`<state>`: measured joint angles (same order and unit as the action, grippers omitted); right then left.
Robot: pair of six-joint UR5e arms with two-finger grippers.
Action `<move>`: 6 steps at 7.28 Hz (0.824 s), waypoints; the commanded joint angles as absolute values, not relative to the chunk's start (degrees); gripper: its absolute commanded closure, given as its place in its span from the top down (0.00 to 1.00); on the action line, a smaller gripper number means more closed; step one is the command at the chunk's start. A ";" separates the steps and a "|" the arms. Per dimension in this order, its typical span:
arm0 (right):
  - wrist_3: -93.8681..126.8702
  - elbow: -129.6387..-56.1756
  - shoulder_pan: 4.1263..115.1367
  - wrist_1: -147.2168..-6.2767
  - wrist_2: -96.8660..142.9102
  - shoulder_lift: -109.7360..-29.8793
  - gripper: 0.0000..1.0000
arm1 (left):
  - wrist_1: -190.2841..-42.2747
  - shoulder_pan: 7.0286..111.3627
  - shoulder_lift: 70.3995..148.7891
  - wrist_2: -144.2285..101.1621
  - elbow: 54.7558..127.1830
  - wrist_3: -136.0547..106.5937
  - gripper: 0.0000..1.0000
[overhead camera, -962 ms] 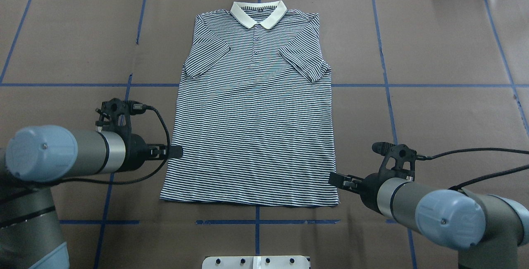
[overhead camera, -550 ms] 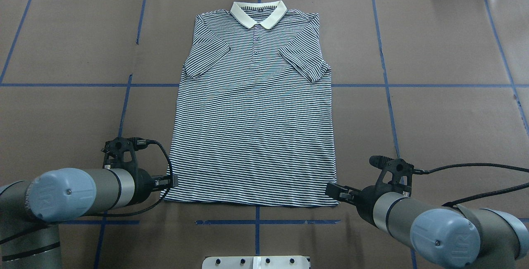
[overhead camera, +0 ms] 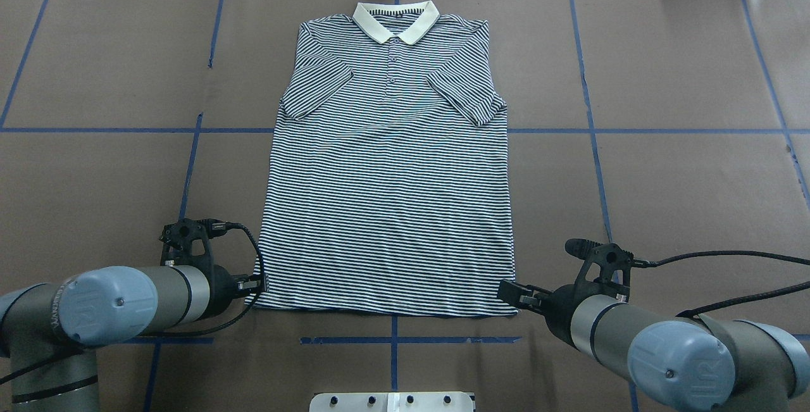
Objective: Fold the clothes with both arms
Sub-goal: 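Lower both grippers and pinch the hem corners of the shirt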
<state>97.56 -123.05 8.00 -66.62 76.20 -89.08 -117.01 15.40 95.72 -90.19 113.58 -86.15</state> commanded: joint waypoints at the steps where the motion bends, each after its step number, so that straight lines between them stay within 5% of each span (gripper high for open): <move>1: 97.65 -123.13 8.00 -66.62 76.20 -89.12 0.91 | -116.98 14.24 95.71 -90.09 113.55 -86.22 0.47; 6: 97.65 -123.05 7.82 -66.62 75.85 -89.38 0.92 | -116.81 13.62 95.45 -90.09 113.47 -86.13 0.44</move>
<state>97.65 -123.13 7.89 -66.62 75.86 -89.29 -116.81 13.65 95.54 -90.02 113.47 -86.20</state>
